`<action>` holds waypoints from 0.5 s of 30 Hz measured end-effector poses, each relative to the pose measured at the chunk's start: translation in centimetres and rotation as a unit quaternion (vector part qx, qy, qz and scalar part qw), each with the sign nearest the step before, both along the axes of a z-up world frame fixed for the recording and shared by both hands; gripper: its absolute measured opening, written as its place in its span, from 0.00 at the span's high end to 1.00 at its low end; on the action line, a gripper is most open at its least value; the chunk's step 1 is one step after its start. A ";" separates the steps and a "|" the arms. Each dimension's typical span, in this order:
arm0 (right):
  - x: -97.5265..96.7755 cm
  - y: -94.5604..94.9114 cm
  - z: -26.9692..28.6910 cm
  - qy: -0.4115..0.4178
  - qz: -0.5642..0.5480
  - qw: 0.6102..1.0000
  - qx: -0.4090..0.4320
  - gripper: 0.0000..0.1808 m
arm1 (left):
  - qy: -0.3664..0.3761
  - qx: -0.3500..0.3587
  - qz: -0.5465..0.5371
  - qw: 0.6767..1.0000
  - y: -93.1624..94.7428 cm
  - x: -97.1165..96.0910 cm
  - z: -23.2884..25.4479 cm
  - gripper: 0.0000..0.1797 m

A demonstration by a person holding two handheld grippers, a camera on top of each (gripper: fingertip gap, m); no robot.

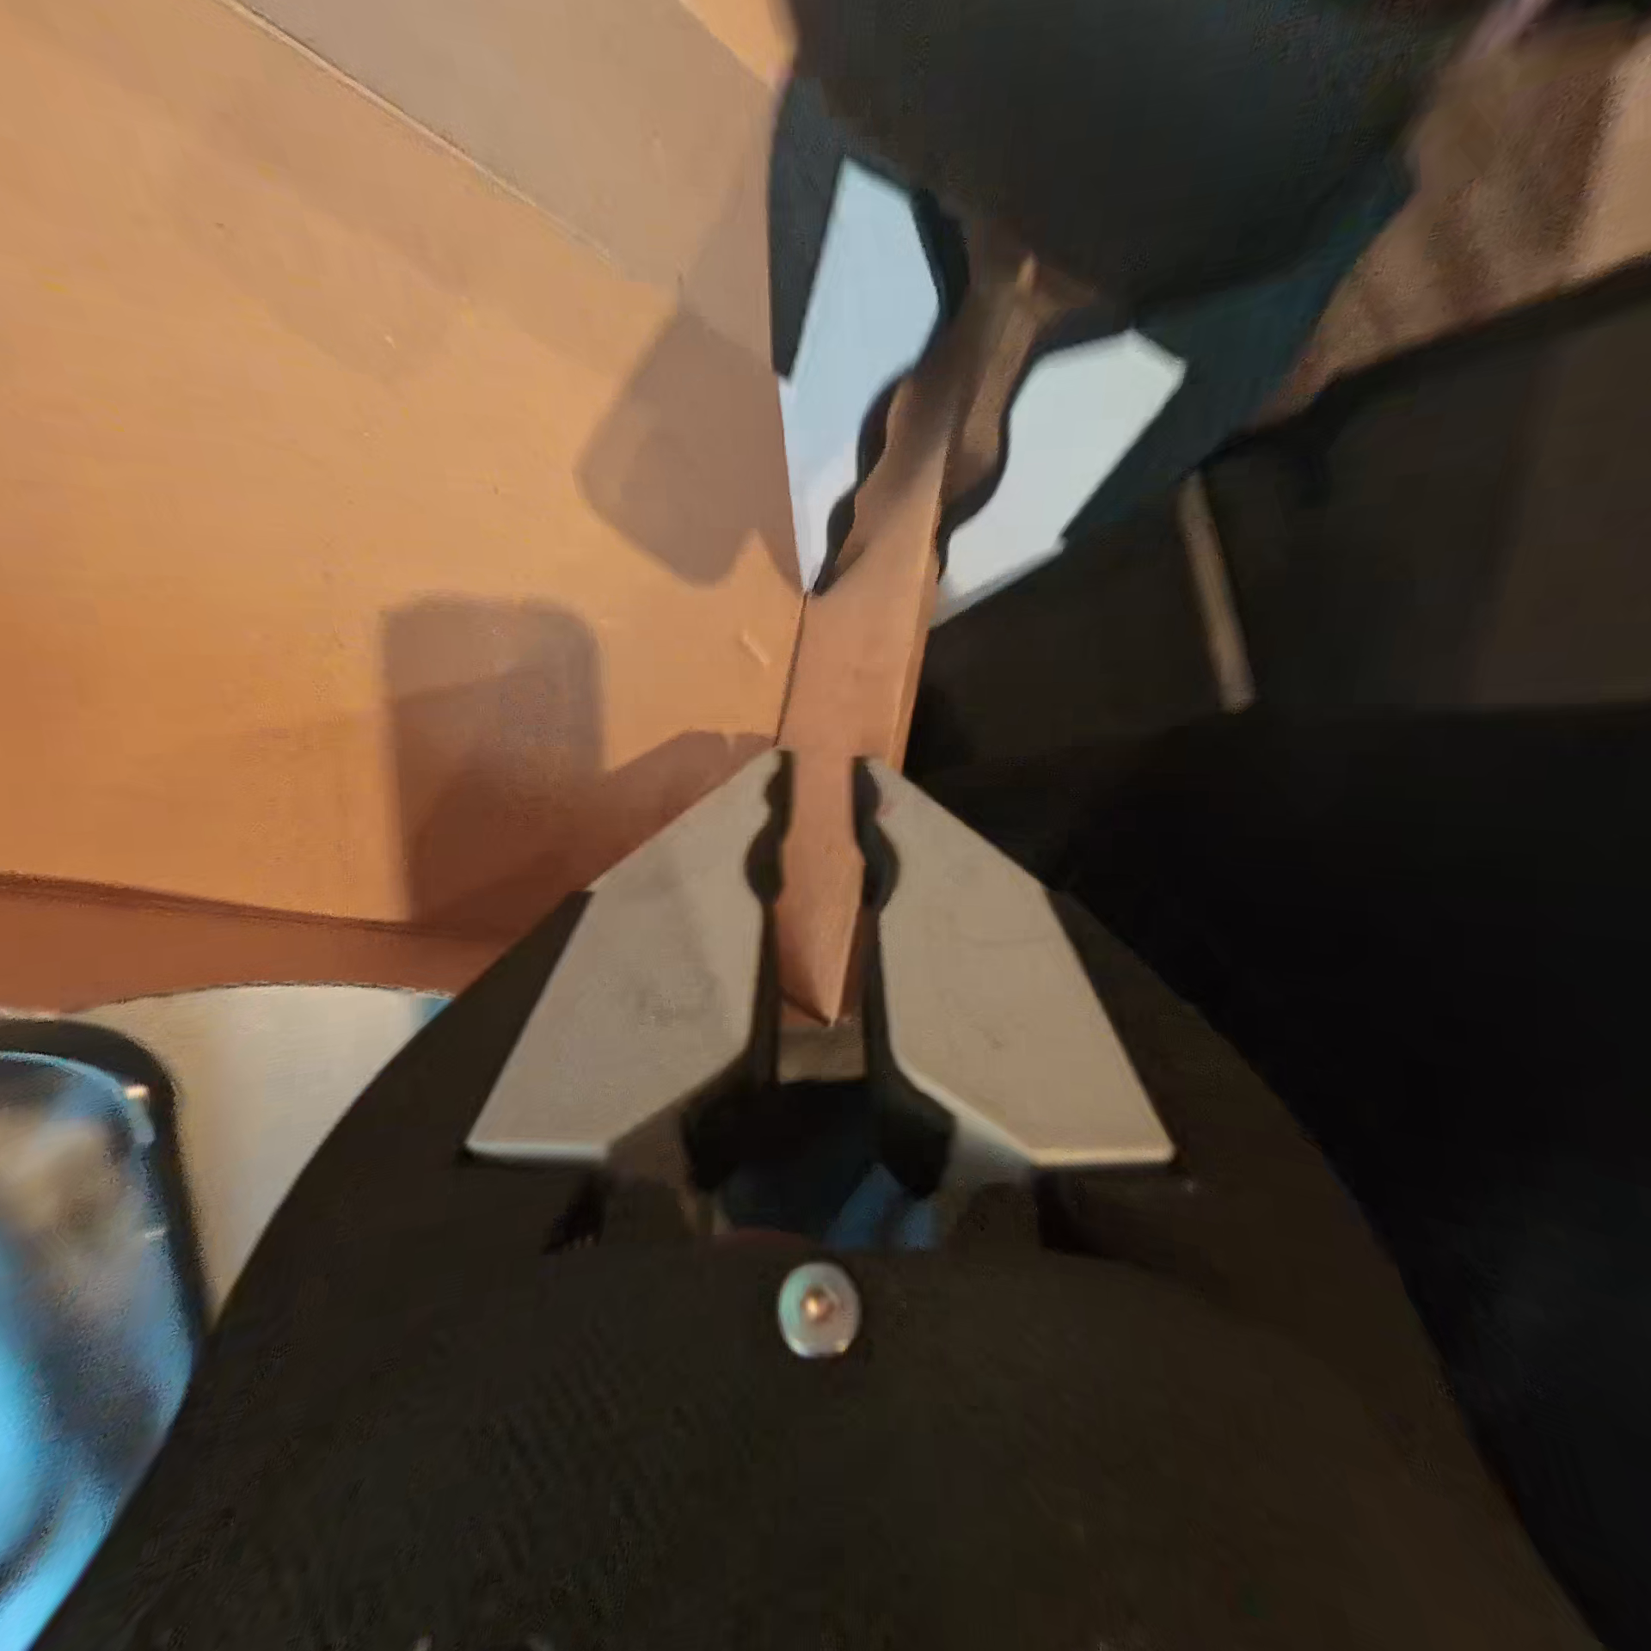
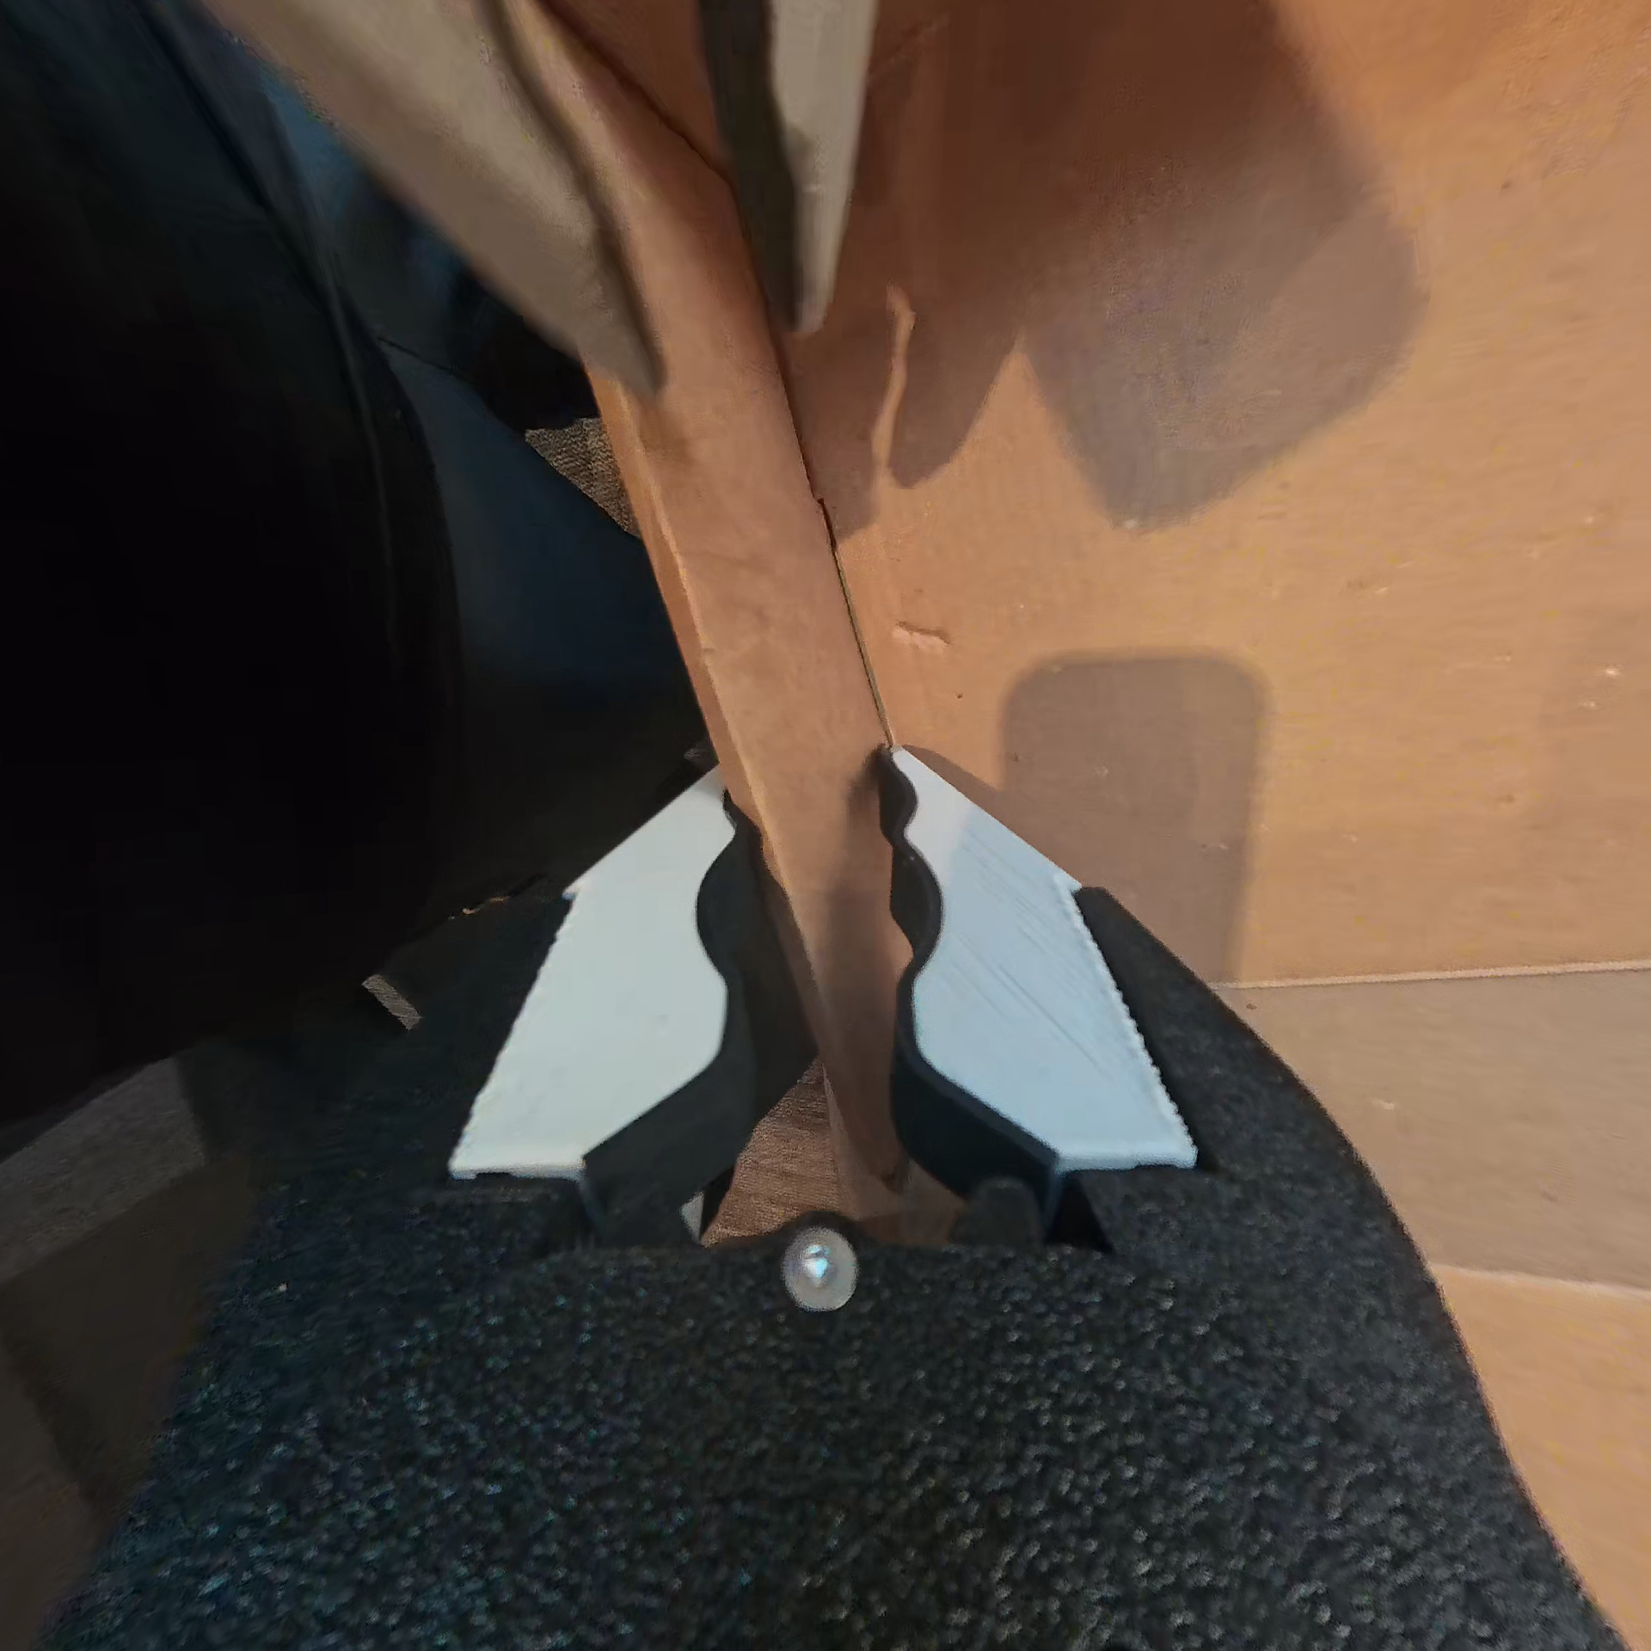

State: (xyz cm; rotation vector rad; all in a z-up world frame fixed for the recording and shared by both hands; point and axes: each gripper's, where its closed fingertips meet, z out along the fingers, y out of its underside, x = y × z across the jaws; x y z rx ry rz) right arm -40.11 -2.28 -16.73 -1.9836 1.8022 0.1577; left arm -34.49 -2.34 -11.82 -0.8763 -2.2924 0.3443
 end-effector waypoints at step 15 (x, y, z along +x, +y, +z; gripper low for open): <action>0.5 -0.1 -0.9 -0.006 0.042 0.998 -0.050 0.95 | -0.131 -0.089 -0.134 0.978 1.4 -0.9 -3.1 0.97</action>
